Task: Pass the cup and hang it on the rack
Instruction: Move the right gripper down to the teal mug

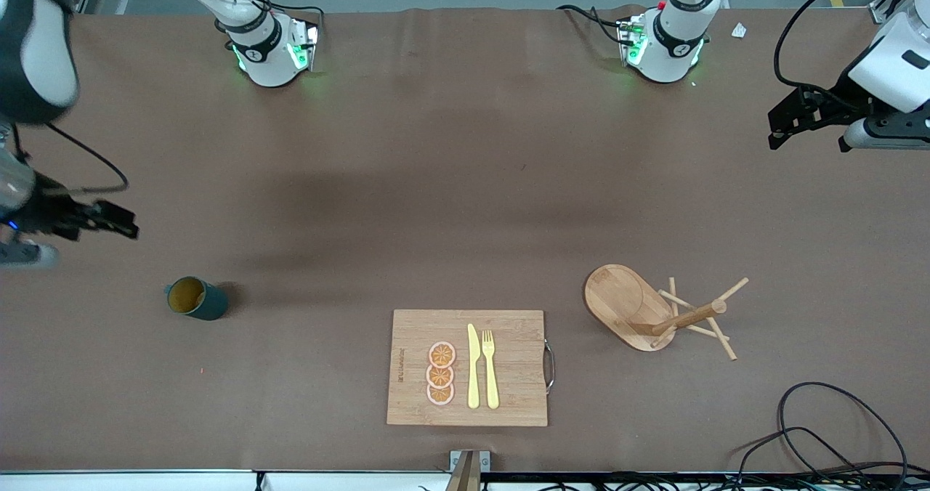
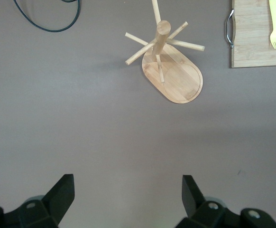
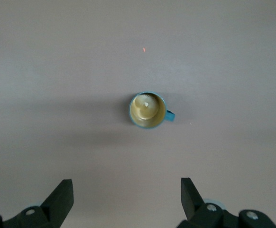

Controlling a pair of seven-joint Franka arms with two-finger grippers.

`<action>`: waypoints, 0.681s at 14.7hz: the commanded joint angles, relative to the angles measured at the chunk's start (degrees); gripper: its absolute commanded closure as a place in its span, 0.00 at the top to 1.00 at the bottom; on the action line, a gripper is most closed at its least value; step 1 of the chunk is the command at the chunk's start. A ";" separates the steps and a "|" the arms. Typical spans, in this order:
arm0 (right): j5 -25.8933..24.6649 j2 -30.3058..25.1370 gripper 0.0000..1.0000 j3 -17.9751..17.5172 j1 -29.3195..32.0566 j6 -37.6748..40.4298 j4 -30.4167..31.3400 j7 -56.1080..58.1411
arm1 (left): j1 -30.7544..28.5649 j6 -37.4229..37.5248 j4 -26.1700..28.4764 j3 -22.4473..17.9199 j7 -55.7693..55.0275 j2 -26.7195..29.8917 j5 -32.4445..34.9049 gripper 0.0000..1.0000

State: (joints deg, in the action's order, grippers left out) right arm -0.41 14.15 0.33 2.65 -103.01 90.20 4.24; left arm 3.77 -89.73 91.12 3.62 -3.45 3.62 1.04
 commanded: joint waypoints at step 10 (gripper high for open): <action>-0.29 18.89 1.00 -0.25 -0.71 -18.10 2.96 -8.80 | 0.09 1.84 -1.92 -0.02 -0.24 -0.46 0.10 1.00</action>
State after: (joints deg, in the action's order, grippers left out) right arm -0.41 32.04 0.59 1.14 -119.51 92.73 -3.04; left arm 3.63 -88.65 90.39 3.53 -3.48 3.62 1.04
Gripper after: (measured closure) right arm 0.000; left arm 0.000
